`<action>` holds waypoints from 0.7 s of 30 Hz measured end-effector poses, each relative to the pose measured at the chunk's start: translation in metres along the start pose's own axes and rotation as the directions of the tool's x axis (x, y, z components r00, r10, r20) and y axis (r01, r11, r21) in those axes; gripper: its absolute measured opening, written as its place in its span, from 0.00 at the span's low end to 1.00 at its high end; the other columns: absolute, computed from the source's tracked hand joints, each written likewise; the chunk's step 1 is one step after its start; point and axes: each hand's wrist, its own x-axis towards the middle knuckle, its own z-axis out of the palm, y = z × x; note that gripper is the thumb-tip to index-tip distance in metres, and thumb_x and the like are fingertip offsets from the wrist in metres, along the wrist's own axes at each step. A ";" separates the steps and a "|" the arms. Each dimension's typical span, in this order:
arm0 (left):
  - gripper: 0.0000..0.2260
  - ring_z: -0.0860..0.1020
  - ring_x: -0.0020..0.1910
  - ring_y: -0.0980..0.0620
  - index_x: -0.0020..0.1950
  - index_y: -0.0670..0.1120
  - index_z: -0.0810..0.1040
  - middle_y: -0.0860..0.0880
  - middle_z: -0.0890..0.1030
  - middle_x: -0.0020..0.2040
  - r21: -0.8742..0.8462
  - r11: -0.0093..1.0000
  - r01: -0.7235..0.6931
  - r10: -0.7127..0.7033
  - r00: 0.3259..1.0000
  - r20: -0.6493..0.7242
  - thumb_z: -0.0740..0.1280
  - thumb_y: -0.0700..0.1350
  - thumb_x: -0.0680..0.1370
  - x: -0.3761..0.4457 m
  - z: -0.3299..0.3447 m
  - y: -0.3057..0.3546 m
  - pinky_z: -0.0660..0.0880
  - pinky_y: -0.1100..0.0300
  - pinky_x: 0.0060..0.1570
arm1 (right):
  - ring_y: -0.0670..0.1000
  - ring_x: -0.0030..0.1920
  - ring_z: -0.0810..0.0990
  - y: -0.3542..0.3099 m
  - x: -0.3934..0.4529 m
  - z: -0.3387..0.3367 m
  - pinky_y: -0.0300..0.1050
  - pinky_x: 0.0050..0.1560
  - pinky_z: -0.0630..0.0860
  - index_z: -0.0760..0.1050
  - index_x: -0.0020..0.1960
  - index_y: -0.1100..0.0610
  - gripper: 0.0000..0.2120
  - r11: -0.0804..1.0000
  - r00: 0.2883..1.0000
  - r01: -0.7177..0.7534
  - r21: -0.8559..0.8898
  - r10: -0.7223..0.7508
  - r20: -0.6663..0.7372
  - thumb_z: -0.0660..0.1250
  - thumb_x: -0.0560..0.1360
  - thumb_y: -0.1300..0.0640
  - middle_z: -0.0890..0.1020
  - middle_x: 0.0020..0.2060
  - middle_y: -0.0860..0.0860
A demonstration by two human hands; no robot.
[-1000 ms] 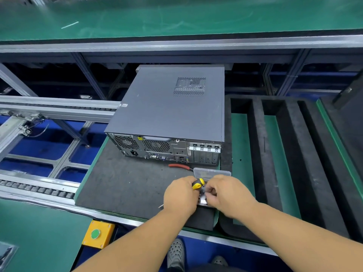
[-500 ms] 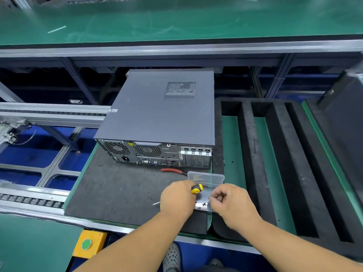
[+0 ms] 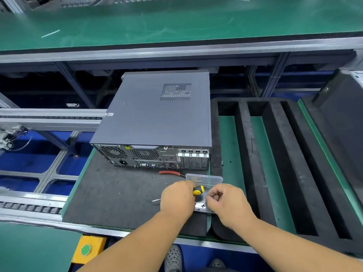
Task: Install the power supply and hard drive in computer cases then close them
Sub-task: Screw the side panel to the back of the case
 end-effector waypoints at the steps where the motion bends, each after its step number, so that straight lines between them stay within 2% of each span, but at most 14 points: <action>1: 0.08 0.81 0.46 0.46 0.49 0.55 0.75 0.51 0.82 0.46 -0.044 0.999 0.009 -0.010 1.000 -0.023 0.66 0.42 0.76 -0.001 -0.002 0.000 0.75 0.55 0.39 | 0.43 0.37 0.80 -0.002 0.000 -0.001 0.41 0.36 0.80 0.80 0.36 0.45 0.07 1.000 1.000 -0.006 0.026 0.006 -0.002 0.73 0.71 0.54 0.82 0.34 0.43; 2: 0.07 0.80 0.45 0.48 0.50 0.56 0.76 0.52 0.82 0.45 -0.128 0.991 0.025 -0.032 0.998 -0.057 0.66 0.43 0.77 -0.002 -0.006 0.000 0.74 0.56 0.38 | 0.45 0.36 0.80 -0.005 -0.001 -0.002 0.43 0.37 0.81 0.80 0.36 0.46 0.07 0.998 1.000 -0.012 0.066 0.012 -0.007 0.73 0.70 0.55 0.82 0.34 0.43; 4: 0.06 0.77 0.39 0.55 0.45 0.58 0.73 0.56 0.79 0.38 -0.343 0.938 0.042 -0.087 0.989 -0.117 0.67 0.50 0.79 -0.009 -0.015 -0.002 0.69 0.59 0.32 | 0.45 0.34 0.80 -0.013 -0.002 -0.003 0.42 0.35 0.80 0.81 0.38 0.44 0.07 0.985 1.000 -0.009 0.171 0.014 -0.026 0.73 0.70 0.56 0.83 0.33 0.43; 6: 0.09 0.74 0.31 0.57 0.41 0.56 0.72 0.57 0.79 0.33 -0.553 0.830 0.069 -0.125 0.990 -0.064 0.67 0.54 0.80 -0.015 -0.028 -0.002 0.67 0.62 0.29 | 0.43 0.32 0.79 -0.025 -0.005 -0.004 0.37 0.31 0.76 0.81 0.40 0.42 0.10 0.961 0.998 0.031 0.275 -0.014 -0.061 0.74 0.71 0.57 0.83 0.33 0.44; 8: 0.09 0.73 0.29 0.54 0.41 0.52 0.76 0.54 0.79 0.30 -0.803 0.573 0.166 -0.151 0.984 0.095 0.67 0.52 0.80 -0.019 -0.045 -0.001 0.69 0.61 0.28 | 0.41 0.31 0.77 -0.038 -0.008 -0.003 0.33 0.31 0.73 0.82 0.39 0.42 0.10 0.937 0.993 0.087 0.340 -0.056 -0.100 0.75 0.70 0.57 0.83 0.32 0.44; 10: 0.10 0.74 0.28 0.51 0.41 0.50 0.78 0.47 0.79 0.33 -0.918 0.274 0.286 -0.126 0.957 0.261 0.67 0.48 0.82 -0.022 -0.060 0.002 0.68 0.61 0.26 | 0.41 0.31 0.77 -0.053 -0.010 -0.003 0.32 0.32 0.72 0.82 0.38 0.43 0.09 0.915 0.987 0.135 0.380 -0.088 -0.137 0.75 0.70 0.58 0.82 0.32 0.43; 12: 0.09 0.73 0.28 0.51 0.43 0.46 0.79 0.43 0.79 0.37 -0.929 0.022 0.369 -0.086 0.927 0.366 0.67 0.44 0.83 -0.023 -0.070 0.003 0.65 0.61 0.25 | 0.43 0.35 0.79 -0.063 -0.009 -0.005 0.34 0.35 0.73 0.83 0.38 0.44 0.08 0.928 0.978 0.177 0.327 -0.129 -0.164 0.76 0.70 0.57 0.82 0.36 0.41; 15: 0.08 0.73 0.27 0.53 0.44 0.44 0.79 0.42 0.79 0.38 -0.861 -0.248 0.444 -0.063 0.879 0.472 0.67 0.42 0.83 -0.021 -0.076 -0.002 0.64 0.63 0.22 | 0.44 0.44 0.80 -0.069 -0.008 -0.013 0.34 0.40 0.74 0.84 0.44 0.42 0.04 0.947 0.955 0.266 0.181 -0.233 -0.185 0.75 0.73 0.52 0.80 0.43 0.38; 18: 0.03 0.74 0.28 0.53 0.48 0.43 0.76 0.43 0.80 0.37 -0.759 -0.437 0.483 -0.008 0.841 0.541 0.69 0.41 0.81 -0.021 -0.078 -0.015 0.67 0.65 0.22 | 0.43 0.49 0.79 -0.065 -0.007 -0.027 0.31 0.49 0.72 0.83 0.51 0.46 0.06 0.916 0.888 0.390 0.091 -0.348 -0.300 0.68 0.77 0.51 0.78 0.45 0.38; 20: 0.04 0.73 0.28 0.53 0.47 0.43 0.76 0.43 0.79 0.37 -0.703 -0.521 0.484 0.045 0.838 0.543 0.71 0.40 0.77 -0.020 -0.079 -0.026 0.67 0.65 0.23 | 0.44 0.54 0.76 -0.059 -0.001 -0.033 0.38 0.57 0.72 0.82 0.55 0.49 0.09 0.920 0.863 0.385 -0.077 -0.388 -0.323 0.65 0.77 0.52 0.77 0.50 0.40; 21: 0.04 0.72 0.28 0.53 0.46 0.43 0.77 0.43 0.78 0.37 -0.690 -0.540 0.482 0.068 0.842 0.535 0.71 0.40 0.75 -0.020 -0.079 -0.032 0.67 0.65 0.23 | 0.45 0.56 0.75 -0.055 0.002 -0.034 0.42 0.59 0.72 0.81 0.58 0.49 0.11 0.923 0.879 0.350 -0.161 -0.383 -0.284 0.65 0.78 0.52 0.77 0.52 0.41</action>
